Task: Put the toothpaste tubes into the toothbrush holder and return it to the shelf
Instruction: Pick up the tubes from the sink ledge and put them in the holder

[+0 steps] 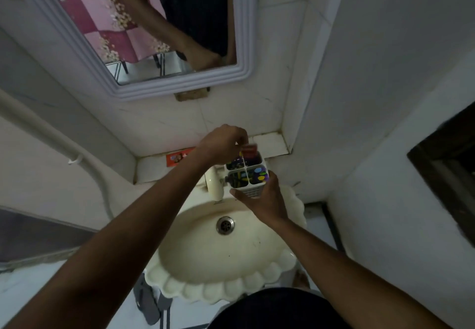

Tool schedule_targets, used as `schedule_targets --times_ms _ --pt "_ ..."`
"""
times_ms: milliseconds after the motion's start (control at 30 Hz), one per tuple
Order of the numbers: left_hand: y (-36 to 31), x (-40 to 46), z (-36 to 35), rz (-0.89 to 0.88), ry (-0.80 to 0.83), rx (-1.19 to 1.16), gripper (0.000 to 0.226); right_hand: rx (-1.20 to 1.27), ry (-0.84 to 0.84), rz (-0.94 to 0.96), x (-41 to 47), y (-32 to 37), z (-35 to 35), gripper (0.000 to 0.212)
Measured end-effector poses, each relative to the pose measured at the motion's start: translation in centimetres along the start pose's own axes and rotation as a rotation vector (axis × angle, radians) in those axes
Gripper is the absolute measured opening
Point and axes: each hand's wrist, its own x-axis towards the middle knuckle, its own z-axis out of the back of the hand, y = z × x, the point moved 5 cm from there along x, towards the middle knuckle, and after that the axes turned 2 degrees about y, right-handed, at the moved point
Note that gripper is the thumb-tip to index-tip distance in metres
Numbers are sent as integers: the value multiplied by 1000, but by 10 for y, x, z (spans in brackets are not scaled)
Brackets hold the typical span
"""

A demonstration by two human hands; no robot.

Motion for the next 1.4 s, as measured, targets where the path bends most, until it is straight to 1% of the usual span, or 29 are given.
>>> schedule_targets --times_ms 133,233,300,433,500,567,667,733,833,933,1067,1167,1233,1300,1333,1400 --pt "13 -4 0 62 -93 -243 16 17 12 5 2 -2 2 124" --pt "35 -19 0 134 -208 -393 12 29 18 1 1 -6 2 126" --pt "51 -33 -3 184 -285 -484 14 38 12 -4 1 -9 1 127" --pt "85 -62 -14 332 -394 -759 21 63 -4 -17 3 -11 -2 131" --pt "100 -76 -23 395 -431 -828 22 71 -22 -17 5 -13 -4 130" --pt "117 -89 -35 462 -423 -853 21 76 -29 -11 6 -13 -7 127" --pt "139 -99 -57 504 -327 -786 24 73 -37 -5 5 -16 -10 117" --pt "151 -102 -66 516 -278 -654 25 86 -49 -3 4 -17 -11 114" --pt "168 -95 -66 500 -260 -457 27 97 -58 -5 6 -18 -16 109" --pt "183 -77 -63 439 -178 -227 32 97 -52 -26 7 -18 -25 116" --pt "192 -55 -63 388 -41 10 42 100 -60 -52 8 -20 -27 114" --pt "191 -43 -73 388 95 105 48 101 -75 -58 8 -20 -27 100" --pt "194 -38 -74 412 154 145 55 98 -83 -66 10 -20 -28 99" --pt "196 -37 -72 461 190 144 63 100 -80 -67 12 -20 -28 107" --pt "195 -38 -70 484 190 129 62 105 -70 -70 12 -22 -29 113" --pt "195 -41 -65 495 157 91 51 101 -58 -68 12 -24 -30 118"
